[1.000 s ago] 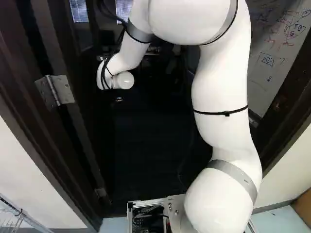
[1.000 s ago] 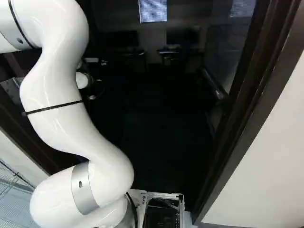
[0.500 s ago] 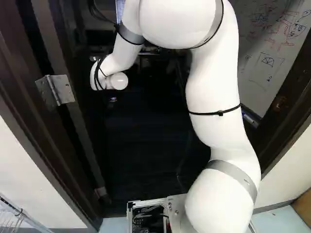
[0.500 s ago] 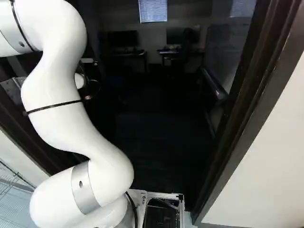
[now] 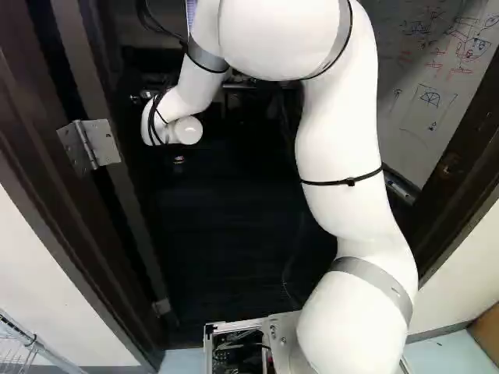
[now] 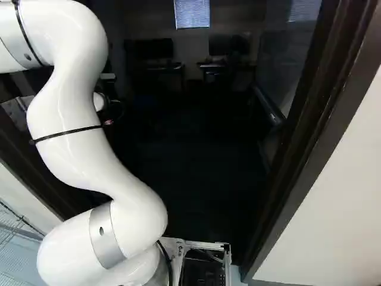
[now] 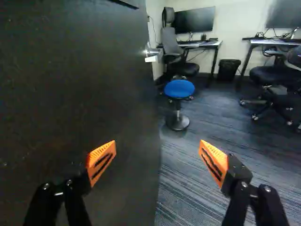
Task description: Open the door and move inside
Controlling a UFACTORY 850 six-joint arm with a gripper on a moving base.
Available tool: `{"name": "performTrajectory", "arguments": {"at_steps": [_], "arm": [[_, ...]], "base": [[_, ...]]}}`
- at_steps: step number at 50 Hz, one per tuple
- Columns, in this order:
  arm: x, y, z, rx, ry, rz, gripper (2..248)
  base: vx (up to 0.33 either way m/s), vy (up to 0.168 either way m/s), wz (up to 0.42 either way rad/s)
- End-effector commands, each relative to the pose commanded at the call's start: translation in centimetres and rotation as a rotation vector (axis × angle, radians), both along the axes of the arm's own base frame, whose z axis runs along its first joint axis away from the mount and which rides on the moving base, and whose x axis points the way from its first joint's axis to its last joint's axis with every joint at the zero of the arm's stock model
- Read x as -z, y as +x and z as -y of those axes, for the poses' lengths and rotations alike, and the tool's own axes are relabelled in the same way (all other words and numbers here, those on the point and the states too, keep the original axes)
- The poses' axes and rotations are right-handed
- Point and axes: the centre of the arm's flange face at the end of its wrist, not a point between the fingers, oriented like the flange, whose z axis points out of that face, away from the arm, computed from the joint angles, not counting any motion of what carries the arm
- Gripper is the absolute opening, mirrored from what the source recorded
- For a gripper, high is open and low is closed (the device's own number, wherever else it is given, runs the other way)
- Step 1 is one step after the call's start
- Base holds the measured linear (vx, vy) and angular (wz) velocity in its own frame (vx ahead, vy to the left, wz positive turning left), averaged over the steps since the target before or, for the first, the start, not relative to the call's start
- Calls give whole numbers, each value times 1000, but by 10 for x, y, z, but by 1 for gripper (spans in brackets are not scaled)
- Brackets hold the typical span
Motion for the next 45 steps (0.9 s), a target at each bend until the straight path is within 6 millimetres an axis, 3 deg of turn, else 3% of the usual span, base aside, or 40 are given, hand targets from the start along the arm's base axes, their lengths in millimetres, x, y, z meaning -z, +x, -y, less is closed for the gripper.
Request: {"name": "performTrajectory", "arguments": {"at_steps": [16, 45], "arm": [[-1, -1, 12, 14, -3, -4, 247], [-4, -13, 52, 57, -13, -18, 247]], "base": [[0, 0, 0], [0, 0, 0]]}}
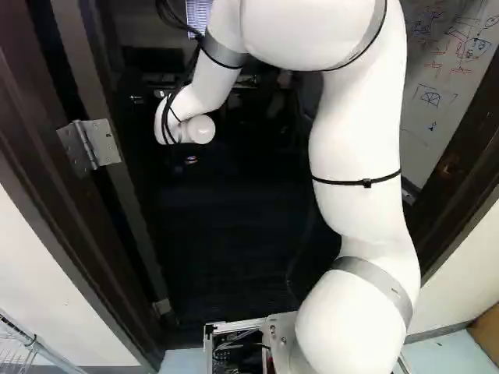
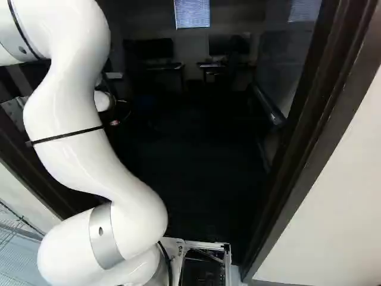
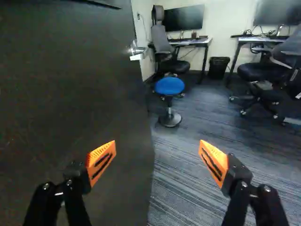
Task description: Open the door and move inside
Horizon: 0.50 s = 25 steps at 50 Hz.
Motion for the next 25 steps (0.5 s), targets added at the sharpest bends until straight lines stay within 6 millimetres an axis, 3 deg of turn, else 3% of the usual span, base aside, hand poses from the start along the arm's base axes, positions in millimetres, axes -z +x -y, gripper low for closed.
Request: {"name": "performTrajectory", "arguments": {"at_steps": [25], "arm": [[-4, -30, 44, 37, -11, -18, 247]], "base": [[0, 0, 0]]}}
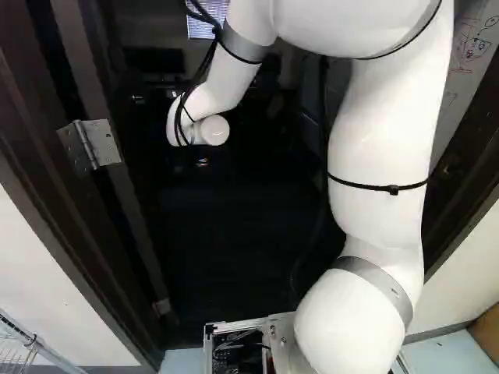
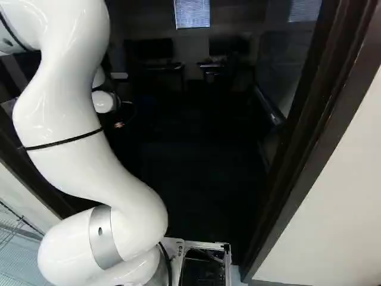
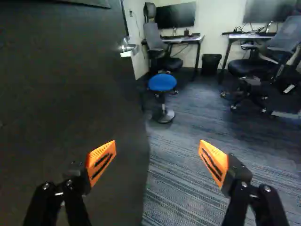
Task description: Open the door and move inside
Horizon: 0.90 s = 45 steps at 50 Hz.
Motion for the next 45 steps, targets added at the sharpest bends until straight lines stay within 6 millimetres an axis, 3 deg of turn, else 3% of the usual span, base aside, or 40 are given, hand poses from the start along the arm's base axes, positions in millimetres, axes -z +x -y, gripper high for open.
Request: {"name": "performTrajectory", "arguments": {"at_steps": [45], "arm": [[-3, -56, 77, 77, -12, -17, 247]], "base": [[0, 0, 0]]}}
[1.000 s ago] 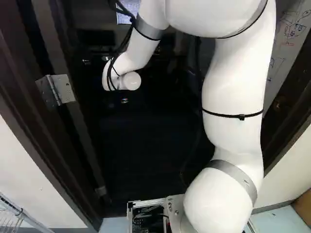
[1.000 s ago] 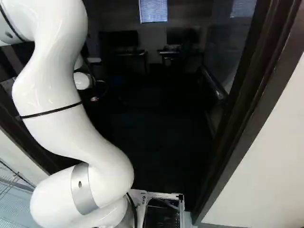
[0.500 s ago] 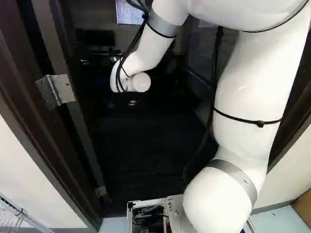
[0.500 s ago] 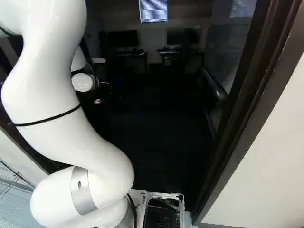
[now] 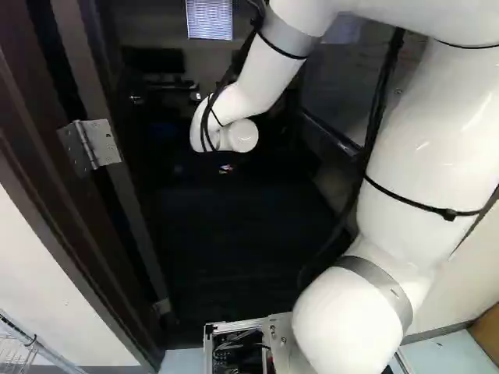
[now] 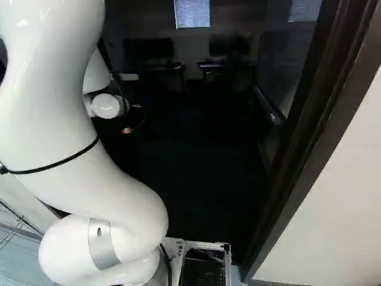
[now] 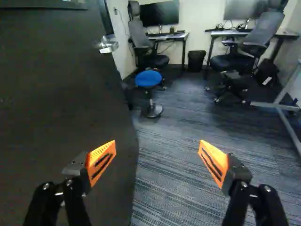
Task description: Open the door and move inside
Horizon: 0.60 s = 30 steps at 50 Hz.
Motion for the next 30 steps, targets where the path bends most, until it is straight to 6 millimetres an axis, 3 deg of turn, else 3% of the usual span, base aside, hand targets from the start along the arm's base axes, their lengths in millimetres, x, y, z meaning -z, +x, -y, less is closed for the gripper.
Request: {"name": "performTrajectory", "arguments": {"at_steps": [30], "arm": [[1, -34, 46, 27, -28, 12, 247]], "base": [[0, 0, 0]]}}
